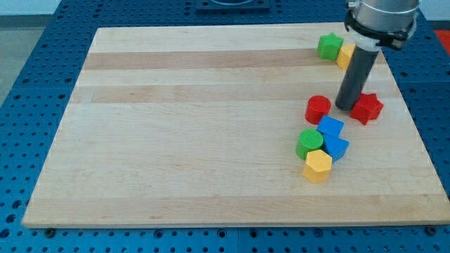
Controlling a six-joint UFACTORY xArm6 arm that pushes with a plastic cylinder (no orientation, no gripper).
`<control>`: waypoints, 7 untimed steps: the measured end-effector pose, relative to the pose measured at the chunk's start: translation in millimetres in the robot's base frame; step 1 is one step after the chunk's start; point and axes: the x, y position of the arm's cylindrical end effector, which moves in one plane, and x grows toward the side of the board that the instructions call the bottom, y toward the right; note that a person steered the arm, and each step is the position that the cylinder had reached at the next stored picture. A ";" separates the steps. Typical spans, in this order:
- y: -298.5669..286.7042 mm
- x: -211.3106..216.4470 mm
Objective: Push the red circle into the red star
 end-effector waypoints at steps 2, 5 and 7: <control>-34.8 -34.3; -181.1 -18.3; -145.3 8.7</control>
